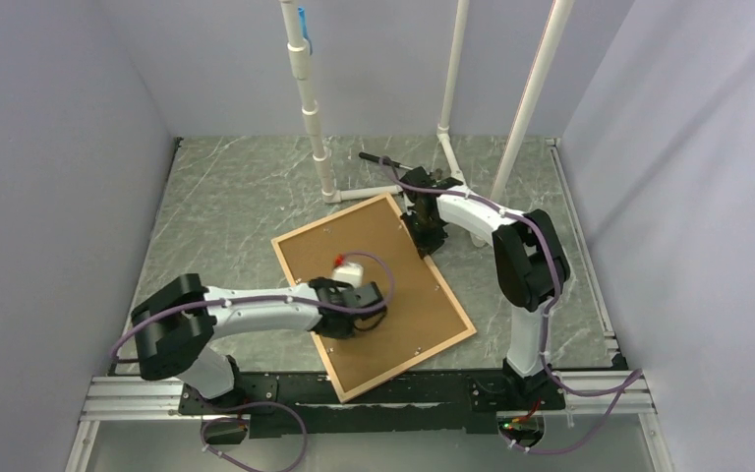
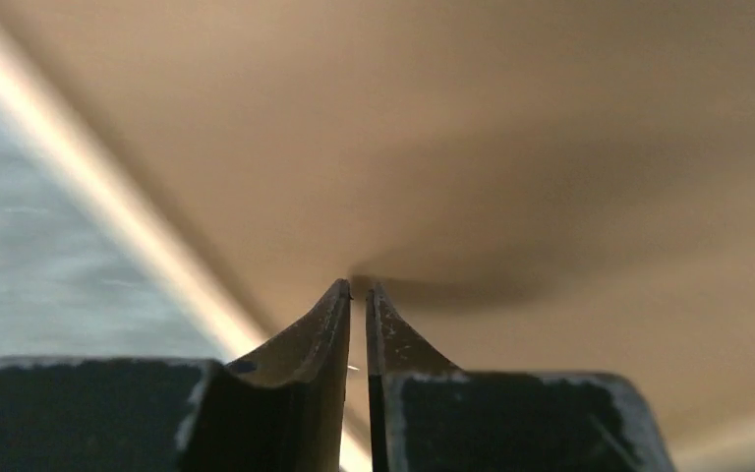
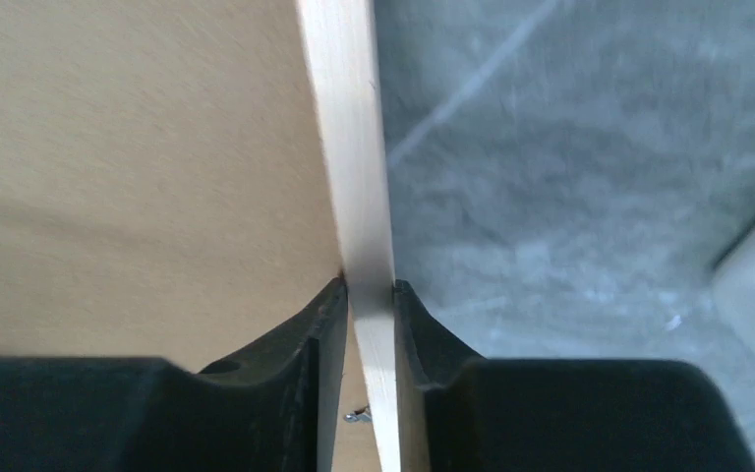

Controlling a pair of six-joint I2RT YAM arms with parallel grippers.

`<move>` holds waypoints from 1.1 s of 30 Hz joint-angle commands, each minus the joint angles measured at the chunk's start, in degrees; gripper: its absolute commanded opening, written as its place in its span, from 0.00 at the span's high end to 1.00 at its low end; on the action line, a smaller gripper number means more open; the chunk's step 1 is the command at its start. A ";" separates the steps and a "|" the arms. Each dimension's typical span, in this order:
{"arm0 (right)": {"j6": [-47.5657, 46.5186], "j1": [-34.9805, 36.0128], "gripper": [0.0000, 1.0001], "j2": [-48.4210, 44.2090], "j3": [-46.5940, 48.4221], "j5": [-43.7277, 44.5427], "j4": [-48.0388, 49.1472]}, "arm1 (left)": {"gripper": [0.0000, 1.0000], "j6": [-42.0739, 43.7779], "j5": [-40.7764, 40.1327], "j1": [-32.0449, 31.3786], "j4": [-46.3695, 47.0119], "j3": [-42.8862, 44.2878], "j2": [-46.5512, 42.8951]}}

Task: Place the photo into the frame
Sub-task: Adjust the photo frame at the center of the board.

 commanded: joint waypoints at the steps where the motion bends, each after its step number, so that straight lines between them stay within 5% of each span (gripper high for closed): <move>1: 2.73 1.58 0.66 -0.86 3.90 1.36 14.49 | 0.86 -2.61 23.87 -6.89 7.42 5.82 2.35; 5: 6.43 1.55 0.39 -4.39 1.12 2.01 13.62 | 0.44 -1.92 22.55 -6.23 6.47 5.99 0.00; 8: 9.40 1.54 0.24 -8.71 -2.15 1.66 12.87 | 0.33 -0.53 22.51 -4.26 6.51 5.21 -2.80; 14: 15.02 1.35 0.11 -18.52 -12.06 0.09 12.35 | 0.30 3.30 26.65 3.08 11.93 0.45 -8.71; 24: 21.43 -0.86 0.04 -38.65 -31.37 -5.88 13.00 | 0.30 8.05 30.91 22.49 12.90 -9.22 -17.34; 33: 25.32 -3.06 0.04 -47.77 -40.58 -9.38 8.78 | 0.38 12.10 28.58 31.98 9.41 -8.03 -11.59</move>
